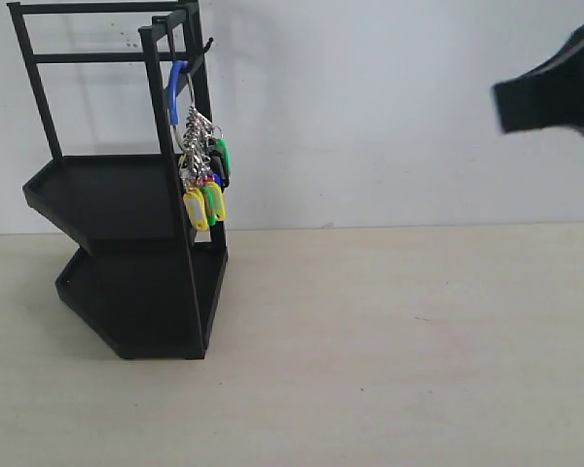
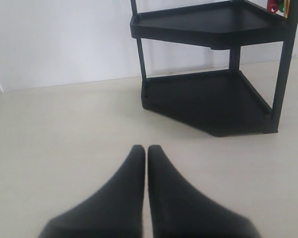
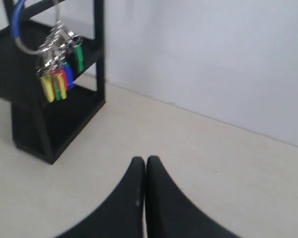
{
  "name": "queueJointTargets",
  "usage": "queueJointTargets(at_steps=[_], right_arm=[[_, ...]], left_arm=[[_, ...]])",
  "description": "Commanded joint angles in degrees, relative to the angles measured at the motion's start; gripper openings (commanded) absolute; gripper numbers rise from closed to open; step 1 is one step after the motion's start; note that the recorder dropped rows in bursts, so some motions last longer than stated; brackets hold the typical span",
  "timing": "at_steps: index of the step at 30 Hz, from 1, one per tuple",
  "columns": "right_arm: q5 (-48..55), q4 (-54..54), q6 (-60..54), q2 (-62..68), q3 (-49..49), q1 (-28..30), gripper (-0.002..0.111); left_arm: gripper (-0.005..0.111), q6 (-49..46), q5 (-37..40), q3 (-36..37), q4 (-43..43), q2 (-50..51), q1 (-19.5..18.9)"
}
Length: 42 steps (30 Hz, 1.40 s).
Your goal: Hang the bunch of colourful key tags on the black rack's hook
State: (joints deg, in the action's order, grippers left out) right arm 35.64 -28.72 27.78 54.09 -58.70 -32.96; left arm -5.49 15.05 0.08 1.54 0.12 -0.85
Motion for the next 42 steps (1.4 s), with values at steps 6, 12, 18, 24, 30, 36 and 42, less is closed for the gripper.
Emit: queueJointTargets(at_steps=[6, 12, 18, 24, 30, 36, 42], right_arm=[[1.06, 6.20, 0.37, -19.85, 0.06, 21.43, 0.000], [2.47, 2.89, -1.97, -34.29, 0.70, 24.72, 0.000], [-3.01, 2.06, -1.56, -46.93, 11.35, 24.72, 0.000], [-7.45, 2.21, 6.76, -54.04, 28.34, 25.56, 0.000], [-19.90, 2.21, 13.11, -54.09, 46.11, 29.64, 0.000], [-22.43, 2.59, 13.78, -54.09, 53.22, 29.79, 0.000], [-20.91, 2.59, 13.66, -54.09, 53.34, 29.79, 0.000]], left_arm=[[0.004, -0.06, -0.46, -0.08, -0.20, -0.12, 0.07], [0.004, -0.06, -0.46, -0.08, -0.20, -0.12, 0.07], [0.004, -0.06, -0.46, -0.08, -0.20, -0.12, 0.07], [0.004, -0.06, -0.46, -0.08, -0.20, -0.12, 0.07], [0.004, -0.06, -0.46, -0.08, -0.20, -0.12, 0.07], [0.004, -0.06, -0.46, -0.08, -0.20, -0.12, 0.07], [0.004, -0.06, -0.46, -0.08, -0.20, -0.12, 0.07]])
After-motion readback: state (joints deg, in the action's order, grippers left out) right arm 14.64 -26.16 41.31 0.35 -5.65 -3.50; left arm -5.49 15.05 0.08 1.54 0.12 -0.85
